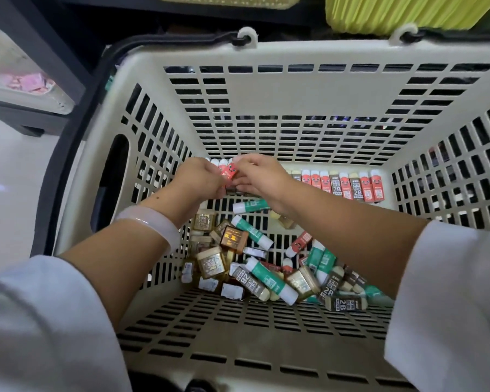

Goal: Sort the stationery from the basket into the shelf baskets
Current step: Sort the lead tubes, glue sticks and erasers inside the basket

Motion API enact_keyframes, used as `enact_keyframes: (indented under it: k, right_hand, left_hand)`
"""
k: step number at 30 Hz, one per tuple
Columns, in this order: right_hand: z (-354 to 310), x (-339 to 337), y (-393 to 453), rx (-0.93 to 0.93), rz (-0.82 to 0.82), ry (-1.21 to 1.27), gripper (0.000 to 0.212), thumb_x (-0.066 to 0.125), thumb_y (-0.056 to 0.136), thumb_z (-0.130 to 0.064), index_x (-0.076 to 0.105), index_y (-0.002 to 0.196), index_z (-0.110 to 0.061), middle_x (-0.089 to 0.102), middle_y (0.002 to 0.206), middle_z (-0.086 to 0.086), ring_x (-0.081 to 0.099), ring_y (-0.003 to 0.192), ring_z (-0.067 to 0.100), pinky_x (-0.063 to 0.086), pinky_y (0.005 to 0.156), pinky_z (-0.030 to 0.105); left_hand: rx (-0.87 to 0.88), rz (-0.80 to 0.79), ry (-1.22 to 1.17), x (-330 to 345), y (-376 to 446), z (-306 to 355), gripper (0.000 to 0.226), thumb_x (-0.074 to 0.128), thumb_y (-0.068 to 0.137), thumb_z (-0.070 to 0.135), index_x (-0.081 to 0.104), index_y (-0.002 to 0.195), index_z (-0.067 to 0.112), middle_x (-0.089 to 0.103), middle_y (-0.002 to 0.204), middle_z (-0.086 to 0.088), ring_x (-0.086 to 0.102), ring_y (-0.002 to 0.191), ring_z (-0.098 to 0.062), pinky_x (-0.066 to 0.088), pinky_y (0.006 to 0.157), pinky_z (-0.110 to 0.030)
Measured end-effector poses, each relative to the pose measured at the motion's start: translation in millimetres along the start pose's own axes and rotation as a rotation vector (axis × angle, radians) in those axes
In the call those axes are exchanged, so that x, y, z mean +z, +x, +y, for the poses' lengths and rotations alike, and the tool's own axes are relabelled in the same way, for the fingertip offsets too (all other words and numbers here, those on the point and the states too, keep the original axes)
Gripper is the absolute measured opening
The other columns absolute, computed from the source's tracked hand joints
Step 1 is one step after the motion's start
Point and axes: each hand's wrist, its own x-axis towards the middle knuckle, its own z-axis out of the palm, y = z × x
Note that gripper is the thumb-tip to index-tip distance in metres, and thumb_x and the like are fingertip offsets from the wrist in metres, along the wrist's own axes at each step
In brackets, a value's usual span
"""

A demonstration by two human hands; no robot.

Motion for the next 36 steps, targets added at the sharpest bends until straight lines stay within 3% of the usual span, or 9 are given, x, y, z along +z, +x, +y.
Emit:
enact_keyframes:
  k: [3,5,8,16,19,23,28,32,36]
  right_hand:
    - [2,2,-1,0.036,0.054,0.106,0.024,0.058,0.090,-0.010,0.052,0.113,-0.008,0.060,0.085,0.005,0.056,0.065,0.010,0.054,0.069,0.020]
    - [6,0,3,0.056,0.231,-0.035,0.017,0.061,0.088,-0.013,0.048,0.099,-0.012,0.058,0.095,0.009,0.059,0.074,0.015,0.054,0.077,0.029]
    - [12,-6,12,0.011,0.384,-0.248,0.022,0.062,0.088,-0.018,0.043,0.076,-0.019,0.055,0.095,0.004,0.057,0.087,0.021,0.049,0.080,0.032]
    - [11,11,24,-0.051,0.406,-0.460,0.012,0.056,0.087,-0.008,0.065,0.095,-0.006,0.064,0.105,0.010,0.060,0.093,0.024,0.050,0.077,0.032]
    - [9,5,20,-0.080,0.285,-0.643,0.018,0.054,0.089,-0.010,0.068,0.096,-0.001,0.067,0.101,0.015,0.062,0.092,0.026,0.052,0.080,0.033]
    - [2,0,11,-0.051,0.093,-0.684,0.019,0.051,0.090,-0.009,0.062,0.089,0.007,0.059,0.082,0.019,0.061,0.079,0.030,0.052,0.076,0.039]
    - [-14,-26,-7,-0.128,-0.085,-0.791,0.024,0.046,0.092,-0.008,0.064,0.104,0.000,0.059,0.072,0.009,0.059,0.075,0.025,0.051,0.077,0.037]
    - [-16,-53,-31,-0.184,-0.319,-0.988,0.017,0.052,0.092,-0.014,0.065,0.100,-0.007,0.060,0.075,-0.004,0.054,0.063,0.003,0.044,0.057,0.010]
    - [3,-61,-58,-0.108,-0.641,-1.230,0.022,0.053,0.092,-0.020,0.062,0.110,-0.011,0.062,0.091,-0.009,0.060,0.084,0.007,0.047,0.081,0.019]
  left_hand:
    - [-0.011,-0.053,-0.054,1,-3,1,0.015,0.057,0.087,-0.004,0.049,0.079,0.007,0.058,0.102,-0.023,0.061,0.076,-0.022,0.056,0.066,-0.025]
    - [-0.003,-0.042,0.073,1,-2,-2,0.015,0.055,0.087,-0.003,0.051,0.077,0.007,0.059,0.100,-0.023,0.061,0.083,-0.027,0.056,0.078,-0.034]
    - [0.039,-0.052,0.218,1,1,-5,0.011,0.047,0.092,0.004,0.056,0.085,0.004,0.052,0.089,-0.016,0.049,0.080,-0.021,0.044,0.067,-0.030]
    - [0.090,-0.233,0.389,4,9,-11,0.015,0.041,0.094,0.011,0.048,0.082,0.016,0.036,0.071,0.005,0.030,0.062,-0.005,0.025,0.054,-0.018]
    - [0.113,-0.232,0.406,4,11,-13,0.024,0.041,0.095,0.012,0.052,0.074,0.020,0.040,0.074,0.008,0.039,0.069,-0.007,0.028,0.056,-0.015]
    - [0.161,-0.231,0.463,5,8,-14,0.031,0.043,0.096,0.016,0.056,0.123,0.008,0.058,0.112,-0.007,0.051,0.103,-0.020,0.036,0.079,-0.023]
    - [0.442,-0.356,0.682,10,3,-16,0.020,0.052,0.092,0.014,0.068,0.103,0.008,0.059,0.092,0.003,0.052,0.085,-0.010,0.038,0.064,-0.010]
    - [0.569,-0.629,0.918,23,-6,-22,0.022,0.058,0.089,0.018,0.068,0.107,0.011,0.065,0.096,0.004,0.053,0.083,-0.004,0.037,0.075,-0.014]
    - [0.551,-0.768,1.108,28,-12,-26,0.027,0.060,0.088,0.022,0.066,0.113,0.016,0.062,0.105,0.008,0.051,0.089,-0.005,0.035,0.080,-0.018]
